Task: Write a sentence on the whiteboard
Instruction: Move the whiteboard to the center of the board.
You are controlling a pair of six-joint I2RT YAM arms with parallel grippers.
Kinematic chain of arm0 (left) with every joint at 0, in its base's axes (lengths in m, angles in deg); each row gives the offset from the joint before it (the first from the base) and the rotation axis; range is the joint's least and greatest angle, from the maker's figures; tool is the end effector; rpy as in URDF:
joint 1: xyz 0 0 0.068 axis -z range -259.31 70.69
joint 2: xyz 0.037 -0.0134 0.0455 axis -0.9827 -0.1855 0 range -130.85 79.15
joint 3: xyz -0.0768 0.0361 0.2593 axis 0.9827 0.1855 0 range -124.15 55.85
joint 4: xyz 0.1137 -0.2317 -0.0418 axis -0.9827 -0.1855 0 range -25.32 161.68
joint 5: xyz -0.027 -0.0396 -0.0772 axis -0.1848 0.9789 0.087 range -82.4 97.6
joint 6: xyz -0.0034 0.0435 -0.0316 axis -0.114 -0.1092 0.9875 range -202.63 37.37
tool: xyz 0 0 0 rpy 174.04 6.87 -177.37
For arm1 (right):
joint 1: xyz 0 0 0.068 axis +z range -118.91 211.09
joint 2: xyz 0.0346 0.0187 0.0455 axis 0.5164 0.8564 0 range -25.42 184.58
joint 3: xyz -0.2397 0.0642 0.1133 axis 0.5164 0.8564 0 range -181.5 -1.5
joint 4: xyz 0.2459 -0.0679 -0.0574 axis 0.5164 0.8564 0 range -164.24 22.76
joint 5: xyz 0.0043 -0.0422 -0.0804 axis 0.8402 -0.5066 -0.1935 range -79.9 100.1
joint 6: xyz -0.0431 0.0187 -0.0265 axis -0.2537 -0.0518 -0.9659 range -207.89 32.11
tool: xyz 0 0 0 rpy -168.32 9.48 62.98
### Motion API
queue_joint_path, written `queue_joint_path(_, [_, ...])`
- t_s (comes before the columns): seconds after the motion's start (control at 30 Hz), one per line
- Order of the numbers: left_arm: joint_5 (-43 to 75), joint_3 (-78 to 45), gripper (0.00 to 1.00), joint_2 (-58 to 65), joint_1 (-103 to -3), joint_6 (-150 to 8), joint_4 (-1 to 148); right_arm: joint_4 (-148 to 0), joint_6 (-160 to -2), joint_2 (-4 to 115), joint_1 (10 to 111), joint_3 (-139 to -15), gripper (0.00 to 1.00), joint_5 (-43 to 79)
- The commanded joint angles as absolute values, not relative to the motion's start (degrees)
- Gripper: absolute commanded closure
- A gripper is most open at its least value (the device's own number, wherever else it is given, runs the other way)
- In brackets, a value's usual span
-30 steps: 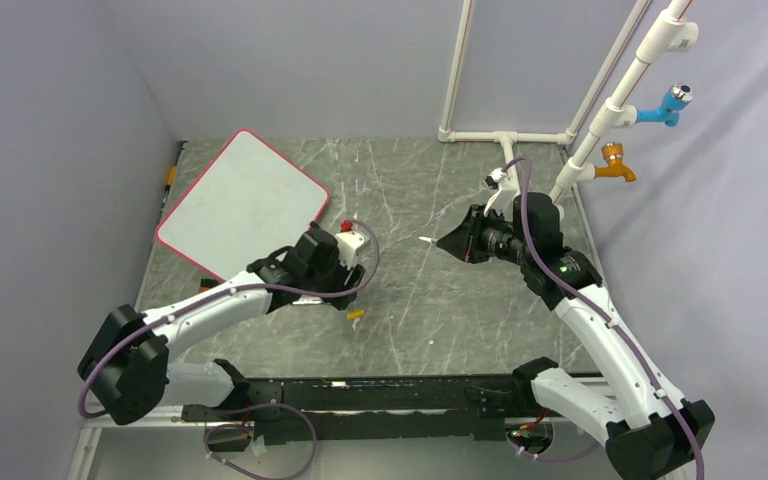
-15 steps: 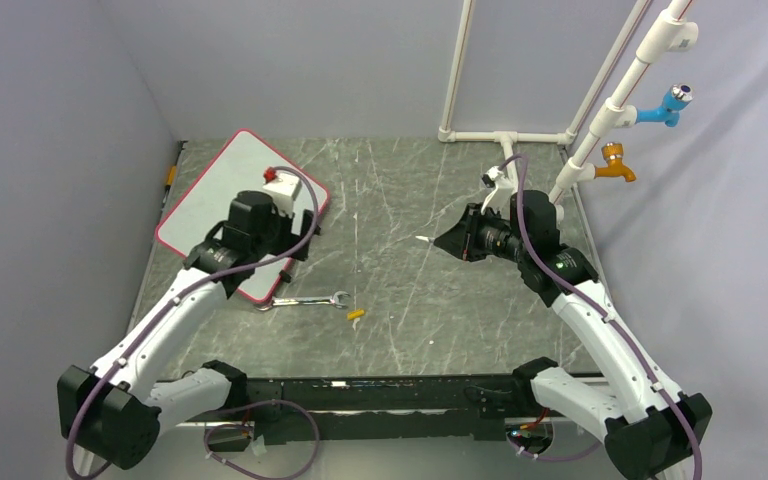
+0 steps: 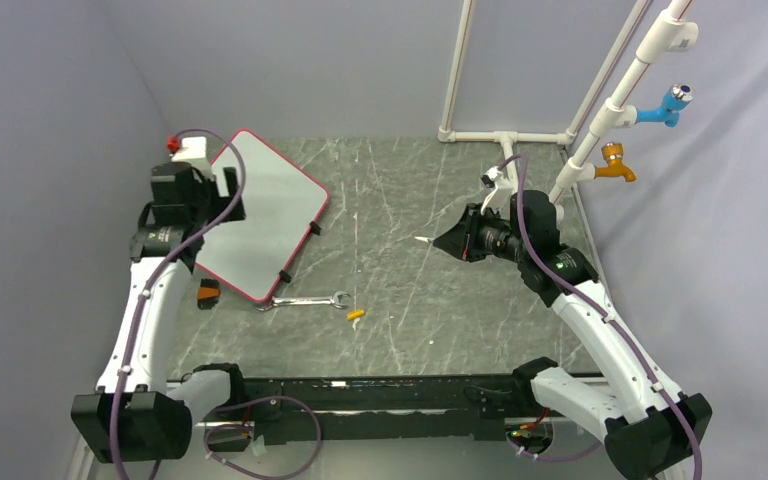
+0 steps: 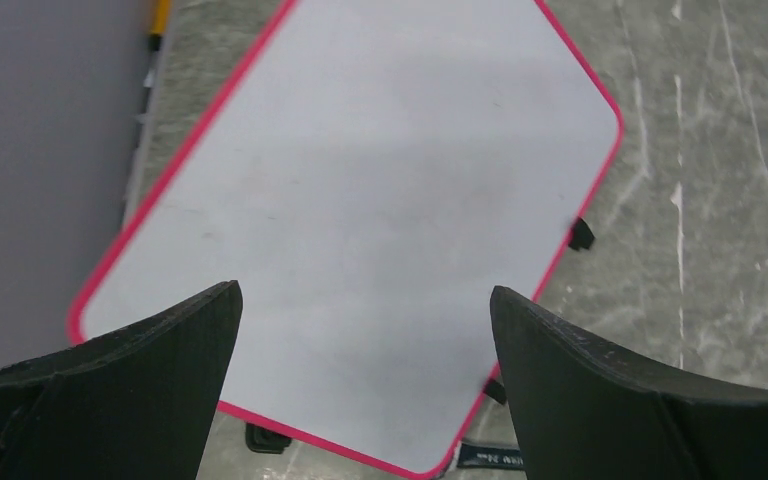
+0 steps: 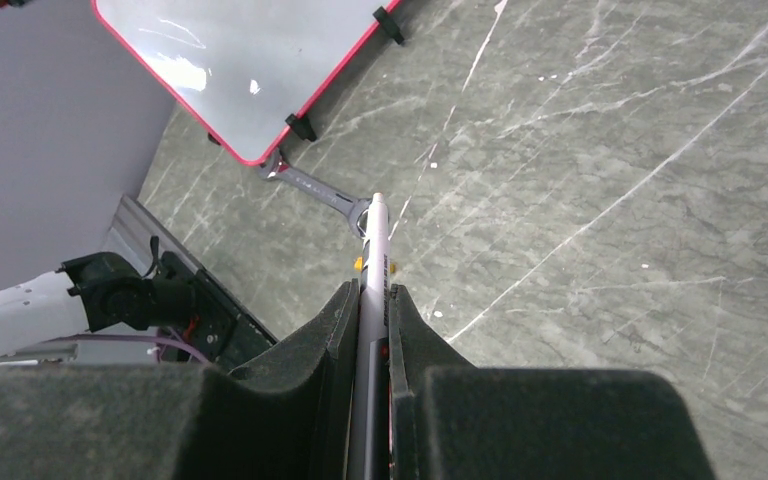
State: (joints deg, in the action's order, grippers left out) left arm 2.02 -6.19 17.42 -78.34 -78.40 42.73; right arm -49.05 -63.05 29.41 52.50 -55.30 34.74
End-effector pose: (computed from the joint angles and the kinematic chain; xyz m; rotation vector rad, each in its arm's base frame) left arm 0.2357 -0.0005 0.3549 -0.1186 2.0650 0.0450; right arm 0.1895 0.0902 0.3379 -0.2220 2.1027 0.9328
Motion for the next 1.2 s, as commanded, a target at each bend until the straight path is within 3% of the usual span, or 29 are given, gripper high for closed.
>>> queue_joint_path(0.0, [6.92, -10.41, 0.01, 16.54, -85.87, -76.25, 43.52, -51.45, -63.28, 28.65, 52.36, -55.9, 1.0, 36.21])
queue_joint_path(0.33, [13.78, -18.81, 0.02, 6.68, -95.54, -76.98, 43.54, -51.38, -63.11, 28.63, 52.32, -55.73, 1.0, 36.3])
queue_joint_path(0.57, [25.42, -24.57, 0.07, -2.85, -103.73, -73.06, 45.56, -51.3, -62.82, 29.07, 52.36, -56.13, 1.0, 36.64])
queue_joint_path(0.9, [42.64, -25.71, 0.22, -13.02, -106.95, -70.52, 51.22, -50.37, -63.77, 29.05, 52.32, -56.29, 1.0, 35.82])
queue_joint_path(1.0, [45.48, -25.97, 0.33, -14.92, -106.95, -70.52, 52.16, -49.39, -64.51, 28.68, 52.36, -56.64, 1.0, 34.97])
queue_joint_path(1.17, [46.61, -25.71, 0.37, -16.2, -106.88, -70.91, 52.36, -48.27, -65.19, 28.16, 52.37, -56.87, 1.0, 34.43])
